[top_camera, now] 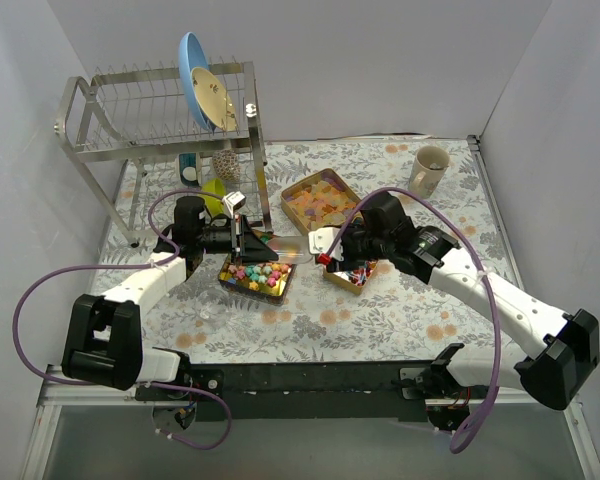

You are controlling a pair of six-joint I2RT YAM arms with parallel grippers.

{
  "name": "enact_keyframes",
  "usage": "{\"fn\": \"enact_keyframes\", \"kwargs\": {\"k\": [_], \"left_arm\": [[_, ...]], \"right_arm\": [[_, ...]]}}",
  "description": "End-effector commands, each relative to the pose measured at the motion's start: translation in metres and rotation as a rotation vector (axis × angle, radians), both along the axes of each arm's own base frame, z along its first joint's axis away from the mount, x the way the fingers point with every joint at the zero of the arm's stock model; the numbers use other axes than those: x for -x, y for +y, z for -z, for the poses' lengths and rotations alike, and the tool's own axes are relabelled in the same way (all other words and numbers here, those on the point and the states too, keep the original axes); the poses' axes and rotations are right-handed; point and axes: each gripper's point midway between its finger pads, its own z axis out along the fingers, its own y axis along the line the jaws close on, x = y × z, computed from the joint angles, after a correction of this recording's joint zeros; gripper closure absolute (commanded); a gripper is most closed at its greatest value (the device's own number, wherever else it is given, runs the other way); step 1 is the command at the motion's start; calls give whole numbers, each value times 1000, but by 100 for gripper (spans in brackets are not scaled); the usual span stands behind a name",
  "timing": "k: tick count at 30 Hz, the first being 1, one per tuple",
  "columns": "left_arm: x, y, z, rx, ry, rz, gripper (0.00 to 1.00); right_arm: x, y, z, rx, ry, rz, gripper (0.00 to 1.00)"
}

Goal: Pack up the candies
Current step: Pick up the spatula from the center of the board.

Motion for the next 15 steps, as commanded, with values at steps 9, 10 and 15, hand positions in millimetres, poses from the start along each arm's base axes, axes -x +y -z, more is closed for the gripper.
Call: {"fn": "enact_keyframes", "kwargs": {"k": [9, 10, 15], "left_arm": [[8, 1, -7, 47, -8, 55, 100], [6, 3, -6, 42, -13, 45, 100], [-15, 17, 7, -32, -45, 8, 65]], "right_arm": [[-4, 10, 6, 2, 1, -4, 77], [-5, 10, 5, 7, -1, 2, 84], [-8, -1, -3, 37, -21, 21, 99]]}}
